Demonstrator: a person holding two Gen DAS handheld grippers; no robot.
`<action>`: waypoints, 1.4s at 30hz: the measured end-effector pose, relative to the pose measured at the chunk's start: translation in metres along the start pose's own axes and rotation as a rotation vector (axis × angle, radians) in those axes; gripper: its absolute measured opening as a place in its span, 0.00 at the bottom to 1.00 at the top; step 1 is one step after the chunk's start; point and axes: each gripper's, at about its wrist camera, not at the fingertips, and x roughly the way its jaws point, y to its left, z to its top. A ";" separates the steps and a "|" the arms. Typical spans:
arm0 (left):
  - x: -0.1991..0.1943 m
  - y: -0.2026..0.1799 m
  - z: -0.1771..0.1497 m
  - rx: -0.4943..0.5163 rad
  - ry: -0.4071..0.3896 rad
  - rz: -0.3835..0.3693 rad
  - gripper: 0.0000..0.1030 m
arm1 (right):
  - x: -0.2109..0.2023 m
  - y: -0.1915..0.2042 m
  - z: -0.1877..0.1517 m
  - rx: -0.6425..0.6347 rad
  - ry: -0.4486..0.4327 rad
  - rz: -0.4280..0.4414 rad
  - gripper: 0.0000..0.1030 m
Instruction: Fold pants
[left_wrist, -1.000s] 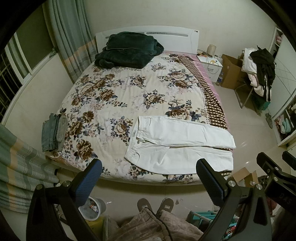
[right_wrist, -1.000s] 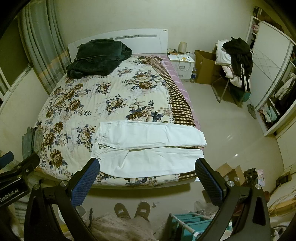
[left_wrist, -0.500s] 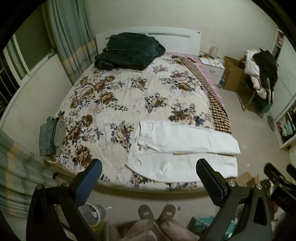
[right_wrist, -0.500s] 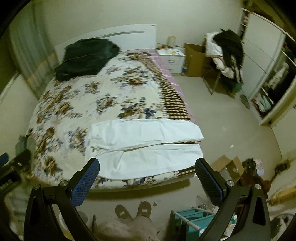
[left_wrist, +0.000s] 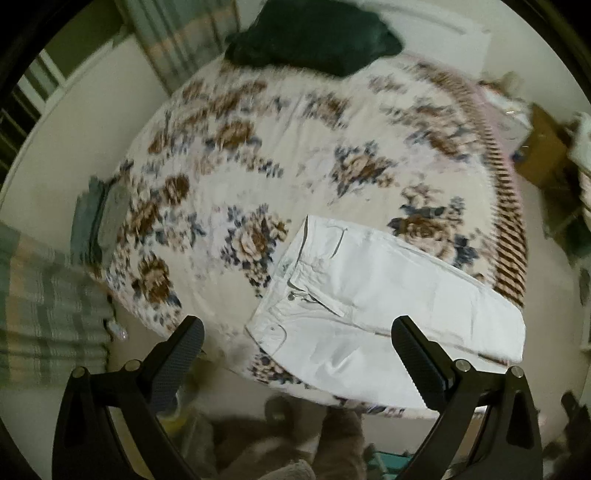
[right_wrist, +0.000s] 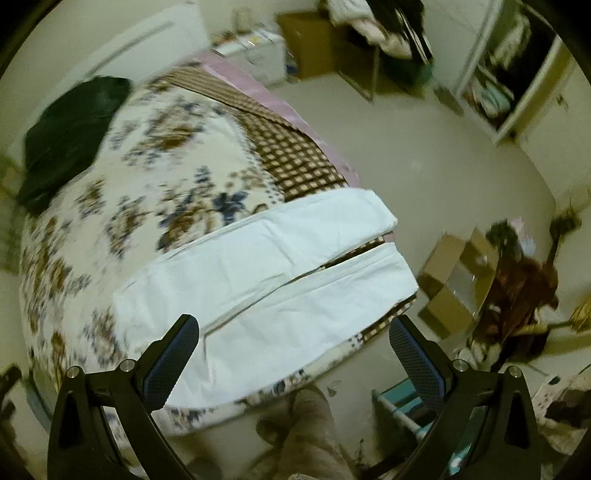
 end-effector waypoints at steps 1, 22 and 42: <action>0.020 -0.010 0.012 -0.029 0.028 0.008 1.00 | 0.023 -0.003 0.017 0.025 0.018 0.008 1.00; 0.385 -0.126 0.126 -0.372 0.471 0.164 0.99 | 0.468 -0.073 0.229 0.429 0.354 -0.107 1.00; 0.413 -0.114 0.133 -0.480 0.405 0.018 0.05 | 0.566 -0.101 0.244 0.559 0.460 -0.133 0.09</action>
